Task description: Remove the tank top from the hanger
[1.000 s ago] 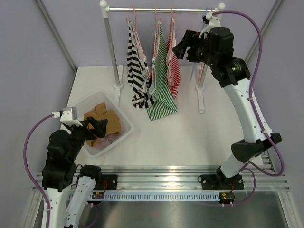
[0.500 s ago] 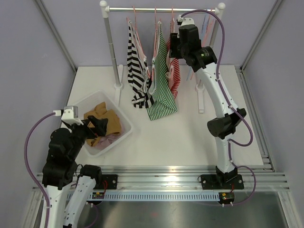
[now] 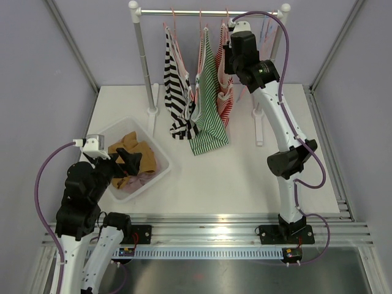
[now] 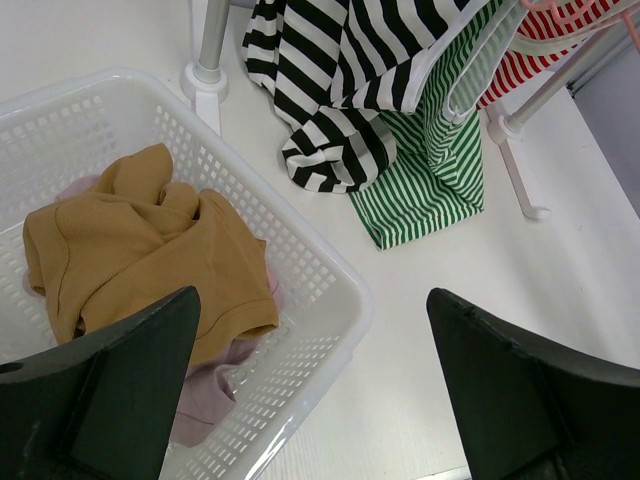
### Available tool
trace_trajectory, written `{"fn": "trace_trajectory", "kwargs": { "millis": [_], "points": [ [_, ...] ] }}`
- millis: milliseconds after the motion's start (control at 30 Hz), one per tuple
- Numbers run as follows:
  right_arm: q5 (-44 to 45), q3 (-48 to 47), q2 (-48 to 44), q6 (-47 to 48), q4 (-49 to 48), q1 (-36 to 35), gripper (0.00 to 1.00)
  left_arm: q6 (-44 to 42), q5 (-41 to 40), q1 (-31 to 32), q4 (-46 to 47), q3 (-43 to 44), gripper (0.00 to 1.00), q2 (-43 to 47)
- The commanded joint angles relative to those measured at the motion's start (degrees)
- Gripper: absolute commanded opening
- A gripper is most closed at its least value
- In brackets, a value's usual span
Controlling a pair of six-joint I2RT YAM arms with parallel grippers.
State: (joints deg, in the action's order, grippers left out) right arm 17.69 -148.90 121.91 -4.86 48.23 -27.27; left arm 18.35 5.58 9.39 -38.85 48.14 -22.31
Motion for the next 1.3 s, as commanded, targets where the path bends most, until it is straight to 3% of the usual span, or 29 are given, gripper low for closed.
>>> {"fn": "trace_trajectory", "kwargs": {
  "millis": [0, 100, 433, 833, 1267],
  "points": [
    [1.91, -3.15, -0.09, 1.08, -1.82, -0.42, 0.06, -1.12, 2.06, 0.28, 3.34, -0.33, 0.99, -0.63],
    [1.29, -3.41, -1.05, 0.38, -1.73, -0.33, 0.00, -1.12, 2.24, 0.37, 3.43, -0.33, 0.99, -0.72],
    [-4.41, -3.33, -7.82, -2.87, -2.26, -0.07, 0.00, -1.12, 2.41, 0.37, 3.43, -0.24, 0.99, -0.81],
    [-4.42, 0.10, -13.09, -3.31, -0.51, 0.37, 0.00, -0.95, 1.89, 0.46, 3.34, -0.15, 0.99, -1.16],
    [-11.80, 25.75, -37.08, -5.59, 3.28, 0.28, 0.00, 3.61, 7.68, 0.89, 6.59, 8.45, 0.99, -9.41]
  ]
}}
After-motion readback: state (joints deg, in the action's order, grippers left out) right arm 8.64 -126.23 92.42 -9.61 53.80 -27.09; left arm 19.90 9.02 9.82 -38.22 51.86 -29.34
